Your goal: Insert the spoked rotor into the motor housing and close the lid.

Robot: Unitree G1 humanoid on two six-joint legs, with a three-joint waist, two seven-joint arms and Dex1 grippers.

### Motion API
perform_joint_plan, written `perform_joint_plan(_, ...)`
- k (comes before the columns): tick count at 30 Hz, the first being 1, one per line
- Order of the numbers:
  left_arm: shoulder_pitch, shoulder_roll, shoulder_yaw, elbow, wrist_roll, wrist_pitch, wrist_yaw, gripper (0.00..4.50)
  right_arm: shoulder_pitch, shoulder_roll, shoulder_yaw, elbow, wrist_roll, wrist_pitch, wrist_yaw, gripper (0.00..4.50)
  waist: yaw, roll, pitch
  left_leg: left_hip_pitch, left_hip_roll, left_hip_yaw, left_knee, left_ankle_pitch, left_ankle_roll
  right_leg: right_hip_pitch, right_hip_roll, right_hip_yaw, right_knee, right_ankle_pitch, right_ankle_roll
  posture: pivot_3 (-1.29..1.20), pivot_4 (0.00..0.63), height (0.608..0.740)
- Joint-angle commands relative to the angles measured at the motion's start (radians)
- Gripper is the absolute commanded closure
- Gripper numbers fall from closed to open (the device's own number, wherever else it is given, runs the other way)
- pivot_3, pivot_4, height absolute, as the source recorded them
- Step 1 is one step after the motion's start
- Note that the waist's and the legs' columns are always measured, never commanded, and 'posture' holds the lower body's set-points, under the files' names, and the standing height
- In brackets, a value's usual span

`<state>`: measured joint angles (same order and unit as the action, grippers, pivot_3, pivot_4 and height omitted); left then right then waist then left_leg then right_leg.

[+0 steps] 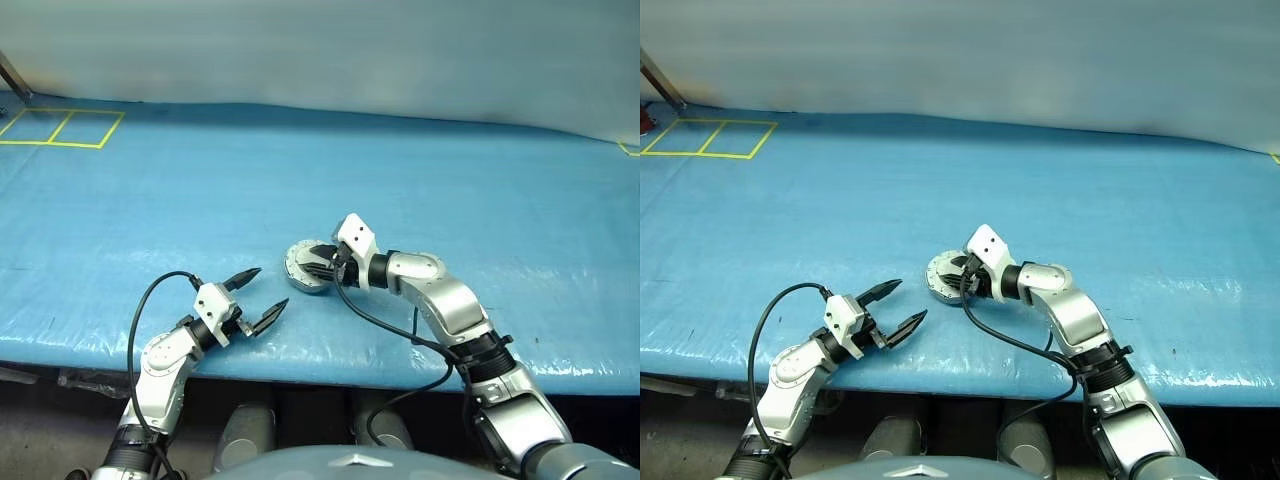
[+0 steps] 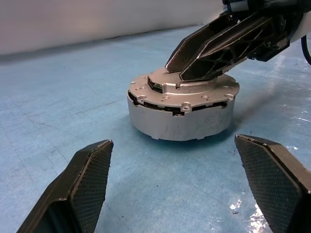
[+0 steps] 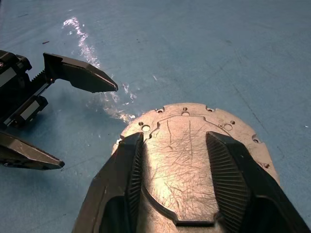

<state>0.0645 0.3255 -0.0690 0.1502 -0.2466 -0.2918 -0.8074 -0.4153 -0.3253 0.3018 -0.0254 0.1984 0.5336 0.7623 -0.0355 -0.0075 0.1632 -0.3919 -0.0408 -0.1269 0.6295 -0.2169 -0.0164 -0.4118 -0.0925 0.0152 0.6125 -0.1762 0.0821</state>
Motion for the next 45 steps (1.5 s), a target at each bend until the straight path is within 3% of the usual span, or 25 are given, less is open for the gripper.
perform_joint_plan(1, -0.007, 0.0, -0.004, -0.05, -0.005, -0.002, 0.001, 0.09, 0.013, 0.001, -0.006, -0.006, -0.008, 0.006, -0.016, 1.21, 0.0, 0.0, 0.0, 0.0, 0.0, 0.0, 0.0, 0.0, 0.0, 0.0, 0.0, 0.0, 0.0, 0.0, 0.0, 0.0, 0.15, 0.74)
perform_joint_plan(5, -0.004, -0.002, -0.007, -0.056, -0.005, 0.002, 0.003, 0.09, 0.011, 0.008, -0.008, 0.005, -0.026, -0.016, -0.046, 0.03, 0.0, 0.0, 0.0, 0.0, 0.0, 0.0, 0.0, 0.0, 0.0, 0.0, 0.0, 0.0, 0.0, 0.0, 0.0, 0.0, 0.15, 0.74)
perform_joint_plan(17, 0.003, -0.002, -0.009, -0.056, 0.005, -0.001, 0.02, 0.09, 0.022, 0.022, 0.0, 0.012, -0.047, -0.042, -0.049, 0.03, 0.0, 0.0, 0.0, -0.001, 0.0, 0.0, 0.0, 0.0, 0.0, -0.001, 0.0, 0.0, 0.0, 0.0, 0.0, 0.0, 0.15, 0.74)
perform_joint_plan(21, 0.004, -0.001, -0.009, -0.053, 0.004, -0.001, 0.022, 0.09, 0.029, 0.029, 0.001, -0.003, -0.053, -0.039, -0.061, 0.91, 0.0, 0.0, 0.0, -0.001, 0.0, 0.0, 0.0, 0.0, 0.0, -0.001, 0.0, 0.0, 0.0, 0.0, 0.0, 0.0, 0.15, 0.74)
perform_joint_plan(35, 0.006, -0.006, -0.015, -0.048, 0.016, -0.001, 0.036, 0.09, 0.016, 0.088, -0.021, -0.112, -0.033, 0.171, -0.165, 0.91, 0.0, 0.0, 0.0, -0.001, 0.0, 0.0, 0.0, 0.0, 0.0, -0.001, 0.0, 0.0, 0.0, 0.0, 0.0, 0.0, 0.15, 0.74)
perform_joint_plan(45, 0.006, -0.003, -0.018, -0.046, 0.017, -0.001, 0.045, 0.09, 0.03, 0.084, 0.019, -0.12, -0.067, 0.189, -0.197, 0.91, 0.0, 0.0, 0.0, -0.001, 0.0, 0.0, -0.001, 0.0, 0.0, -0.002, 0.0, 0.0, 0.0, 0.0, 0.0, 0.0, 0.15, 0.74)
